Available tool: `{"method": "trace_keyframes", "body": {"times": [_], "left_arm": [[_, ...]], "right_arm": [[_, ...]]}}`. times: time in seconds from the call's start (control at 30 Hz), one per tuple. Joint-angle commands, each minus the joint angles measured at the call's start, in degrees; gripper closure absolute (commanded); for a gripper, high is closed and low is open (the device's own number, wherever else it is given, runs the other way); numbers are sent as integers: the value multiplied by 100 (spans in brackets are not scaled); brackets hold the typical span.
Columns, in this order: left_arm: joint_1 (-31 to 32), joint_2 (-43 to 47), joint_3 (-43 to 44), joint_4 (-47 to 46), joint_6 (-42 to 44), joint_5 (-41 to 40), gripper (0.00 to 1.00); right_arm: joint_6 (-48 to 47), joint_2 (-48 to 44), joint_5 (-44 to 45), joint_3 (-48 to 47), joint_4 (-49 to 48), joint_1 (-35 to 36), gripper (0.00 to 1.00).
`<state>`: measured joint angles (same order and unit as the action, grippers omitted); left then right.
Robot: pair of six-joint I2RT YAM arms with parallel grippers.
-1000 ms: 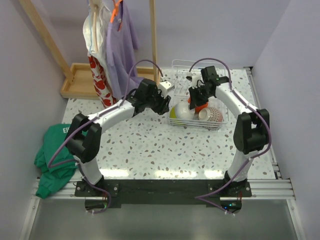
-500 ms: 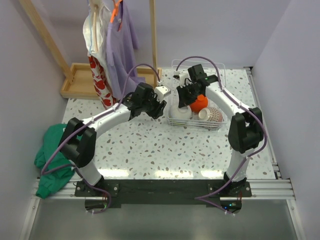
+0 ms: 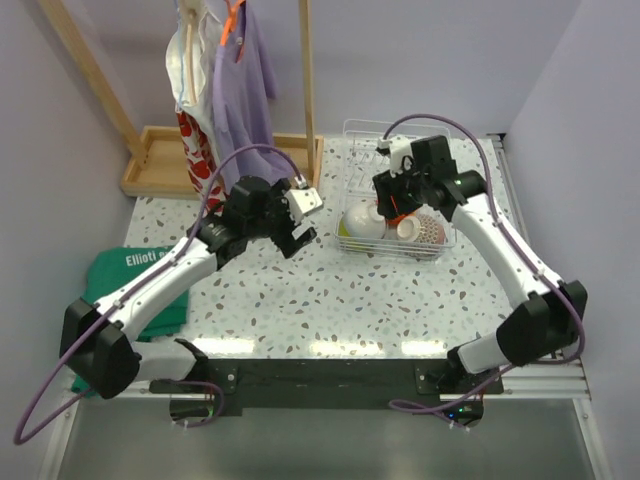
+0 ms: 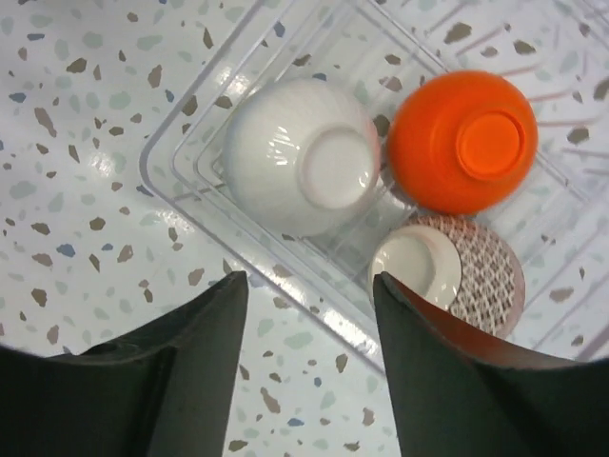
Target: Load the bowls into the dish rack
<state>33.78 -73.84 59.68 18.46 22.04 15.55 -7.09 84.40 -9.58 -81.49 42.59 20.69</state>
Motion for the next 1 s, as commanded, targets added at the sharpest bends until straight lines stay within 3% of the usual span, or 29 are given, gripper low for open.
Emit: {"method": "trace_keyframes", "body": {"times": [0.0, 0.03, 0.07, 0.23, 0.47, 0.73, 0.97], "left_arm": [[-29, 449, -378, 630, 652, 370, 0], [-38, 528, -439, 728, 730, 378, 0], [-47, 703, -579, 816, 931, 352, 0], [-126, 1126, -1098, 1063, 1390, -86, 0], [-749, 1653, -1590, 1125, 1373, -193, 0], [-1874, 2128, -2056, 616, 697, -421, 0], [-2323, 2304, -2250, 334, 249, -298, 0]], "right_arm": [[384, -625, 798, 598, -181, -170, 29], [454, -949, 879, 817, -198, -249, 22], [489, -1126, 940, 941, -277, -284, 1], [656, -2329, 1626, 1741, -734, -337, 1], [1403, -2646, 2399, 2067, -225, -469, 1], [1229, -3026, 3304, 1874, 513, -557, 1], [956, -3456, 3656, 2049, 628, -575, 1]]}}
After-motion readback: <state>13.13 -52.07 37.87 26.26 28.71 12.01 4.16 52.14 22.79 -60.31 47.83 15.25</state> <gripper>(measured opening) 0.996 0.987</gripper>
